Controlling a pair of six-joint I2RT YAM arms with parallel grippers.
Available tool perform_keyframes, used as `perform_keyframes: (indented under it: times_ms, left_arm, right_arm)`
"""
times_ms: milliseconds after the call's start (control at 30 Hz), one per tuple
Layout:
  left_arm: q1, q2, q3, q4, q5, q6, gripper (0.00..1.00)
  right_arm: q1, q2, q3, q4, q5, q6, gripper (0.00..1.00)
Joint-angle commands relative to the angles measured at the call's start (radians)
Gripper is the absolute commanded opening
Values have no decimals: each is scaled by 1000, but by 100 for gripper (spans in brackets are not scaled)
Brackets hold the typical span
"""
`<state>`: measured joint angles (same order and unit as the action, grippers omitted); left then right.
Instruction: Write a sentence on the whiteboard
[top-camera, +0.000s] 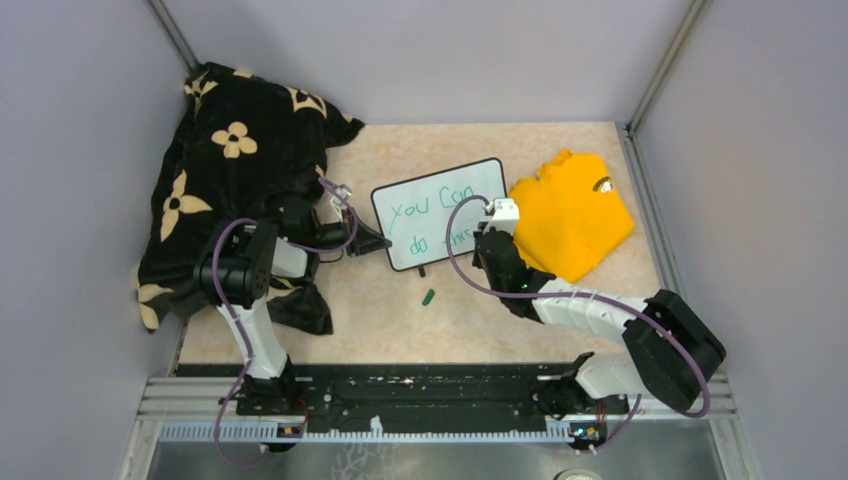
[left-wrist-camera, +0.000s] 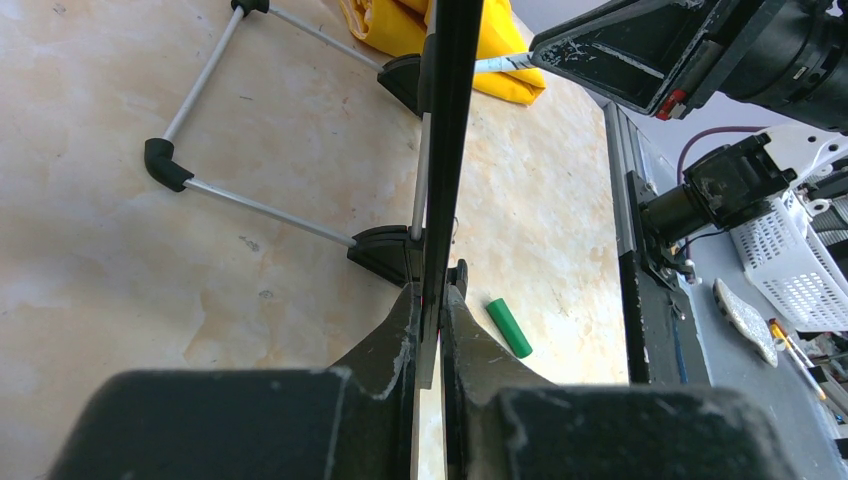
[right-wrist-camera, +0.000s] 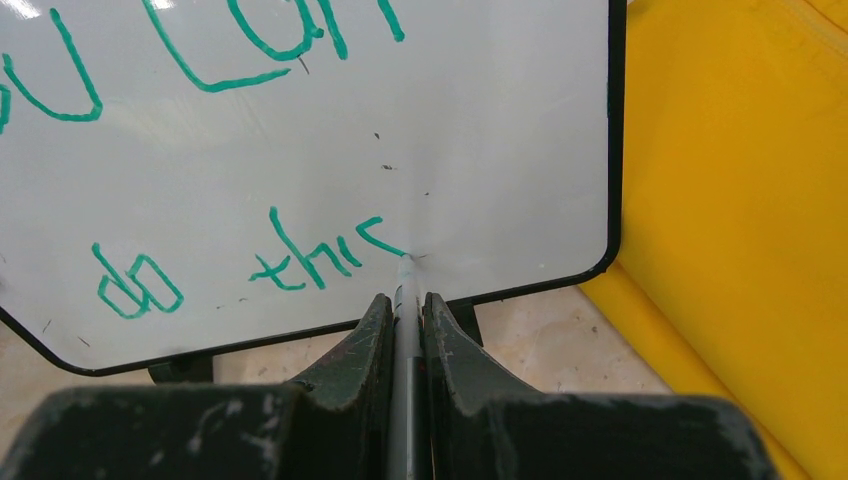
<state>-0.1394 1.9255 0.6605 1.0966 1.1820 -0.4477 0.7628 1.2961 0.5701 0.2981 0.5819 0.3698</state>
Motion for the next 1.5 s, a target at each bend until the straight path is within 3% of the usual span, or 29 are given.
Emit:
perform_keyframes:
  times_ms: [0,767,1233,1467]
  left_arm:
    - [-14,21,1,-95,-25,23,0]
    - [-16,21,-1,-98,-23,24,0]
    - [-16,23,1,-98,-24,24,0]
    - [-16,23,1,-99,-24,24,0]
  right_arm:
    - [-11,-14,-1,-1,26,11,0]
    - [-10,3,5,59,-135,-12,0]
    - [-10,-196,3,1,-111,-48,0]
    - [-11,-162,43,53,-115,-101,0]
